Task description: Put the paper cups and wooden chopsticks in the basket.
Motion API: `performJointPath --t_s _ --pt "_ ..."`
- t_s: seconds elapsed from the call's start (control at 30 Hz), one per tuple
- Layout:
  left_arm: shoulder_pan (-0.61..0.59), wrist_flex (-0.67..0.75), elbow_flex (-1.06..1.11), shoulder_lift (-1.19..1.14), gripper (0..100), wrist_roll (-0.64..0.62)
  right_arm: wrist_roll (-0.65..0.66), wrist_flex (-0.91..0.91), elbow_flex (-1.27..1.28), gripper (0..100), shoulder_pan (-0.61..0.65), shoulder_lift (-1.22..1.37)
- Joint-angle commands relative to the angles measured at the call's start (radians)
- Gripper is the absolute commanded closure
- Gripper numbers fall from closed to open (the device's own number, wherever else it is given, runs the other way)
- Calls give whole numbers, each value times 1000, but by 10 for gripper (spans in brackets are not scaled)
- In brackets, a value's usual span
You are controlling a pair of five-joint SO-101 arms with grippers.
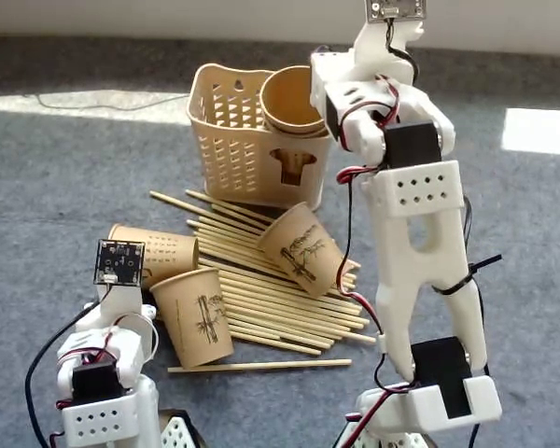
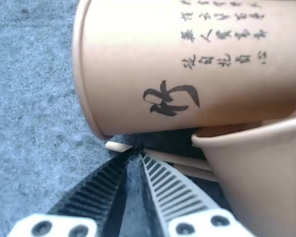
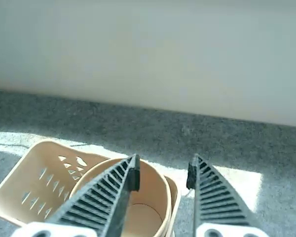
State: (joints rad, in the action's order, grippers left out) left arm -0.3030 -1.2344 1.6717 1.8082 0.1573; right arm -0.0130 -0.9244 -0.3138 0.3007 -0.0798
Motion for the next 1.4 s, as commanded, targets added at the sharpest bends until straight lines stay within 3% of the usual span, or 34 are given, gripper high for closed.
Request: performJointPath --t_s 0.0,0.7,0.97,1.37 --pt "-15 17 10 8 976 2 9 13 -12 832 10 -18" --pt "-15 17 10 8 976 2 14 -645 -7 832 166 -165" --pt "-15 17 10 8 976 2 2 -773 -7 832 297 -159" --pt "-15 17 10 8 976 2 -350 -771 -8 832 361 53"
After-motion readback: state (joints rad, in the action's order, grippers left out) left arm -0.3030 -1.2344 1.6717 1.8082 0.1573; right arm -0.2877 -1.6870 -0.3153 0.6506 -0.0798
